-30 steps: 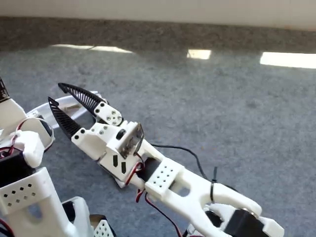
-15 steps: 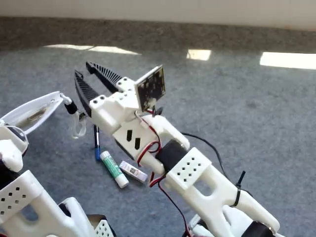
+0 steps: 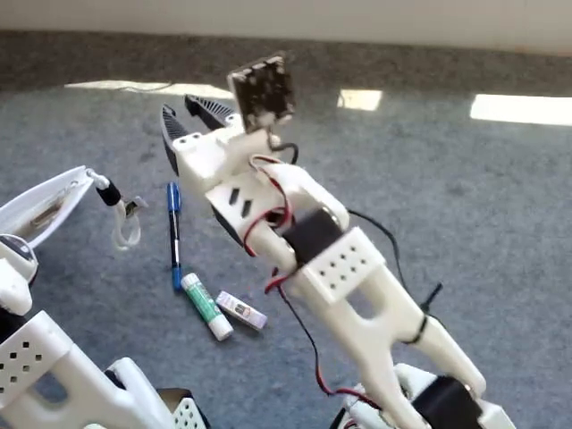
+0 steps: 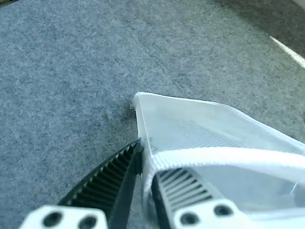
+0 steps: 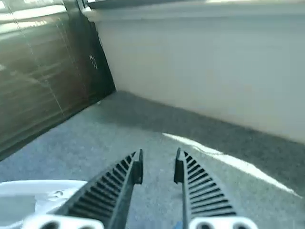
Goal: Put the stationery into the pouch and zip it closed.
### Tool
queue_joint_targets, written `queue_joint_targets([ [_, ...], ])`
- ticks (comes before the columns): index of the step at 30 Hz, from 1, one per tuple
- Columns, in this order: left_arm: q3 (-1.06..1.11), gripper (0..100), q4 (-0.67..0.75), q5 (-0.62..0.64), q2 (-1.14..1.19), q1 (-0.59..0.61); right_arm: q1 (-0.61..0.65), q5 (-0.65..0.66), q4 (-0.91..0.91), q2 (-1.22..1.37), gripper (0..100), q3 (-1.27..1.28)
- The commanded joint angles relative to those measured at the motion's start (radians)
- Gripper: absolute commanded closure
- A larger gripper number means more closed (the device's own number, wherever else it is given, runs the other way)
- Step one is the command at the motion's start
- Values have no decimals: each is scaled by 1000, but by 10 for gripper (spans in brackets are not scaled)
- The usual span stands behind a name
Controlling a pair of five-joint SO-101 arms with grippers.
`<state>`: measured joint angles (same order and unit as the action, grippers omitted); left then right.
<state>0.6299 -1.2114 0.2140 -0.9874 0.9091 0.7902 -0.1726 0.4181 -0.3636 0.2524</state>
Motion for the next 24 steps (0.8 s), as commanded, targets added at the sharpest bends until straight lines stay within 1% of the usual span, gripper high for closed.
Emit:
queue_joint_targets([
  [1, -21, 993, 29, 20, -2, 10, -10, -11, 81, 114, 890, -142],
  [4, -16, 993, 49, 20, -1, 13, -8, -11, 133, 216, 890, -209],
  [7, -15, 993, 49, 21, -1, 39, -2, -15, 145, 297, 890, -249],
  [11, -15, 993, 49, 21, -1, 50, 7, -94, 145, 397, 889, -289],
  [18, -13, 993, 49, 21, -1, 51, 8, -176, 148, 604, 889, -400],
  [24, -13, 993, 49, 21, -1, 51, 62, -184, 148, 748, 889, -478],
])
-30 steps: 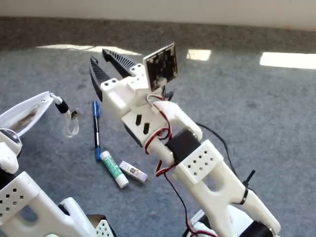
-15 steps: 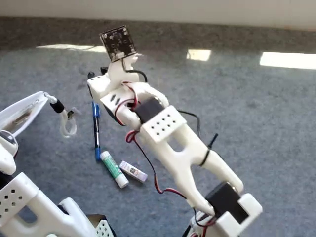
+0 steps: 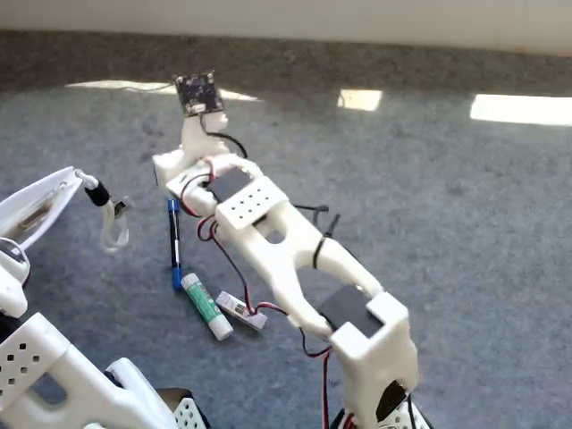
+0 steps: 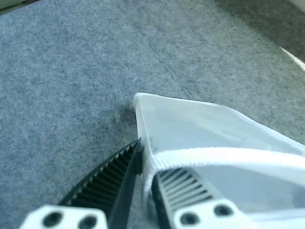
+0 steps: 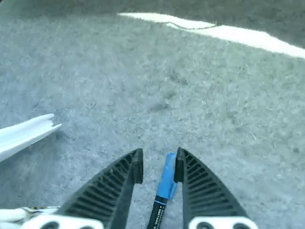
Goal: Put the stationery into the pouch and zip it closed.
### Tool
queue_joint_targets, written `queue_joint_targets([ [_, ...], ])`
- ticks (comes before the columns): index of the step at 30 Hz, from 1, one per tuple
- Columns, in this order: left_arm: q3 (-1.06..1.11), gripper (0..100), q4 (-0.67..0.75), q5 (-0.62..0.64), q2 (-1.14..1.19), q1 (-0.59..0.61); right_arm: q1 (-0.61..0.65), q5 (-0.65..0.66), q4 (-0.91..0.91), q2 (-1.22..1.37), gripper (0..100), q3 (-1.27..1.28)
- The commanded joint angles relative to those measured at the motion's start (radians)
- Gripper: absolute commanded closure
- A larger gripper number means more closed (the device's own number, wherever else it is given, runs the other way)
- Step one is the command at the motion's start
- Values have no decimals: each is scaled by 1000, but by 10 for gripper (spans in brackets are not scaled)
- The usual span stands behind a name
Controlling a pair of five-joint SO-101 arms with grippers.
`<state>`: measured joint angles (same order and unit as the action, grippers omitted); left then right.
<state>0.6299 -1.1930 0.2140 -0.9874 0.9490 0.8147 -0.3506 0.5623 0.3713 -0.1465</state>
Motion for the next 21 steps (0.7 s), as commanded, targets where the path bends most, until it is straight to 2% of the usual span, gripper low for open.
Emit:
queue_joint_targets([
  [1, -13, 993, 31, 21, -1, 12, 48, -6, 4, 28, 889, -91],
  [8, -13, 993, 31, 21, -1, 12, 90, -9, 1, 148, 889, -179],
  [16, -12, 993, 31, 21, -1, 12, 65, -9, 7, 364, 889, -383],
  [21, -12, 993, 31, 21, -1, 10, 36, -9, 102, 427, 889, -493],
])
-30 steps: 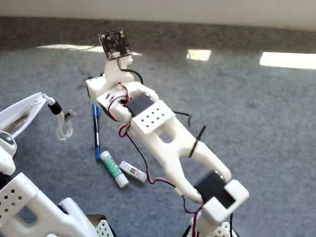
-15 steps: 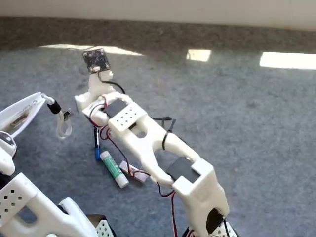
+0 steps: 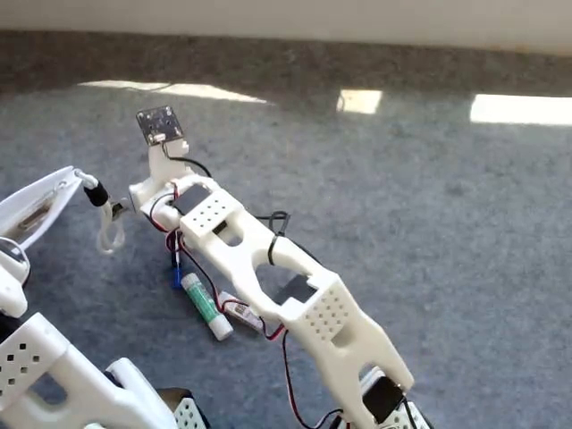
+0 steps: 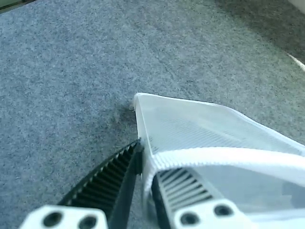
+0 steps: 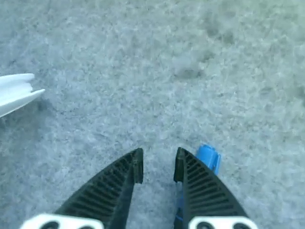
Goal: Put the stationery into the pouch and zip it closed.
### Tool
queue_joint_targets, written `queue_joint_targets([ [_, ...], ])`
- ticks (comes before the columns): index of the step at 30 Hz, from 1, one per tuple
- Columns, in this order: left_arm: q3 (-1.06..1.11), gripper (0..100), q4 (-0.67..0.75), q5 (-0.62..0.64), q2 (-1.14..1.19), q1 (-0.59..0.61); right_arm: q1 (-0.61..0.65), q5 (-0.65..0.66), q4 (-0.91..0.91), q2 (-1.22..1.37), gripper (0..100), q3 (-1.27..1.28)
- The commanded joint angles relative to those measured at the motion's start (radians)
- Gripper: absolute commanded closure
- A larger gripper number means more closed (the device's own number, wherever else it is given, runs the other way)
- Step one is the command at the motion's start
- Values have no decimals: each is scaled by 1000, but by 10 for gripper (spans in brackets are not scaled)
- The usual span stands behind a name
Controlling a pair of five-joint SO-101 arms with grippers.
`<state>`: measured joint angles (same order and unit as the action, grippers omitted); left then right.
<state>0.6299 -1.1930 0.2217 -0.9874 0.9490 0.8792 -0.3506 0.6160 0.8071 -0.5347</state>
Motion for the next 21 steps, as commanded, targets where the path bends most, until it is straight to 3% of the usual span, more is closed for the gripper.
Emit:
queue_joint_targets([
  [1, -12, 993, 31, 14, -1, 10, -31, -9, 76, -1, 889, -130],
  [10, -10, 993, 31, 14, -1, 8, -33, -9, 311, 61, 889, -335],
  [21, -10, 993, 31, 14, -1, 7, -65, -11, 332, 180, 889, -423],
])
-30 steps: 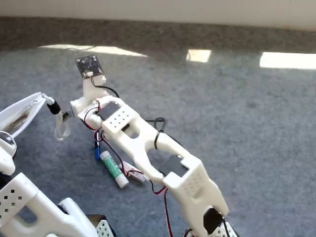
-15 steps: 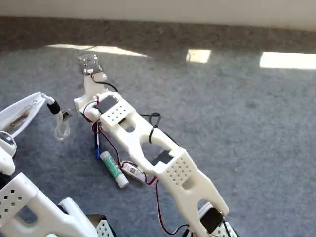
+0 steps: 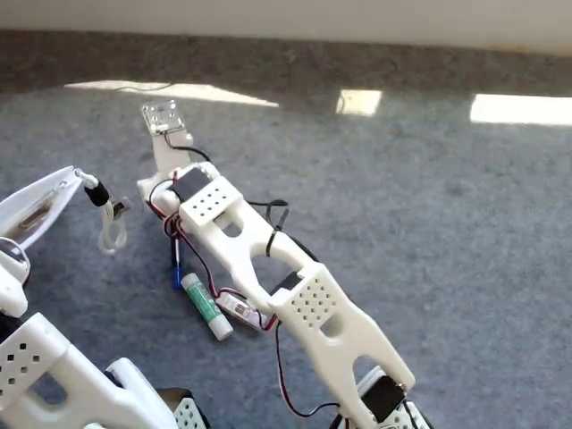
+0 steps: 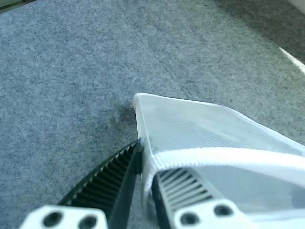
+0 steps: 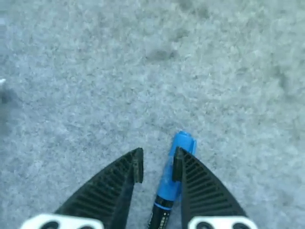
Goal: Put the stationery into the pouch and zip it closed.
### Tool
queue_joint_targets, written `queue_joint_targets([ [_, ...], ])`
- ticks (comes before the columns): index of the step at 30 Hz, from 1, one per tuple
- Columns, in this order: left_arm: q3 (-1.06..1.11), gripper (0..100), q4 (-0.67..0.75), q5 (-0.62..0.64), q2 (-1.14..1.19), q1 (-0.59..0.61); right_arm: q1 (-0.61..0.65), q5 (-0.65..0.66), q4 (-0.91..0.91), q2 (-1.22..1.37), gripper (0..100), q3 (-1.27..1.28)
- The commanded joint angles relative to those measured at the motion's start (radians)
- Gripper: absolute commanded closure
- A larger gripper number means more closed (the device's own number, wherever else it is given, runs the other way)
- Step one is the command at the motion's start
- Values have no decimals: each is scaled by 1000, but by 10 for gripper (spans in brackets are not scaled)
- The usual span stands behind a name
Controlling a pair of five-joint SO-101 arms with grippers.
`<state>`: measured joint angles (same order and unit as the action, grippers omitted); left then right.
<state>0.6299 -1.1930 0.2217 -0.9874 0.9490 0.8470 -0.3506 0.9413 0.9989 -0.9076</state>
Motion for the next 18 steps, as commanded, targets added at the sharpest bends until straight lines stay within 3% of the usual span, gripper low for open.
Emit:
queue_joint_targets([
  [1, -10, 993, 31, 14, -1, 7, -36, -11, 18, -10, 889, -50],
  [13, -10, 993, 31, 14, -1, 5, -31, -6, 96, 54, 892, -50],
  [18, -10, 993, 31, 14, -1, 5, -8, 58, 97, 54, 995, -47],
])
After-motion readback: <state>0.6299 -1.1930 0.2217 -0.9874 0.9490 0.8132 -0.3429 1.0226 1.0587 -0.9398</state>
